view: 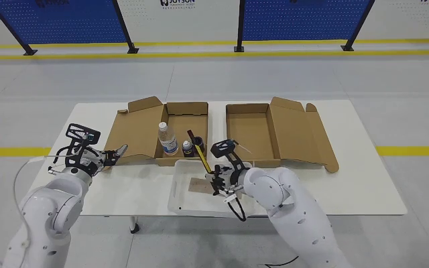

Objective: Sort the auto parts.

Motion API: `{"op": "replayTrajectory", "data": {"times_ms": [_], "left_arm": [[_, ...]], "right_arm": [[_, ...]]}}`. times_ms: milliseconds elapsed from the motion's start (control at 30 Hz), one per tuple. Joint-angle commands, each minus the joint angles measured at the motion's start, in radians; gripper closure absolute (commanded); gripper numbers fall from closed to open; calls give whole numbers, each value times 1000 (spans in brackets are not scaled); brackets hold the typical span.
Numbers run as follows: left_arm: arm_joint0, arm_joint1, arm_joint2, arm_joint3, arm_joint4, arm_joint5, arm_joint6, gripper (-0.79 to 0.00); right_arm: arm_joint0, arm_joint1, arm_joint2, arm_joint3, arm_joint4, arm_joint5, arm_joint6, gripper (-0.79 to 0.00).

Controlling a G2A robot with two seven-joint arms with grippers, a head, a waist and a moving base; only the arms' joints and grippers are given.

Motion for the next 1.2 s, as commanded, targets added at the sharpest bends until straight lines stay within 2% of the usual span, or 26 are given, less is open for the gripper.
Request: {"op": "replayTrajectory", "data": {"times_ms": [0, 400, 767, 1167], "left_arm": [[0, 0, 0, 0, 0, 0, 0, -785], [0, 0, 0, 0, 0, 0, 0, -785], [0, 0, 0, 0, 0, 0, 0, -785], [0, 0, 0, 0, 0, 0, 0, -785]], "right_arm": [[1, 1, -1, 0, -5, 1, -1, 0], [28, 8, 0, -9, -68, 16, -28, 0], [120, 14, 50, 24, -158, 41, -54, 0], [225, 23, 106, 213, -350, 113, -82, 0]]}}
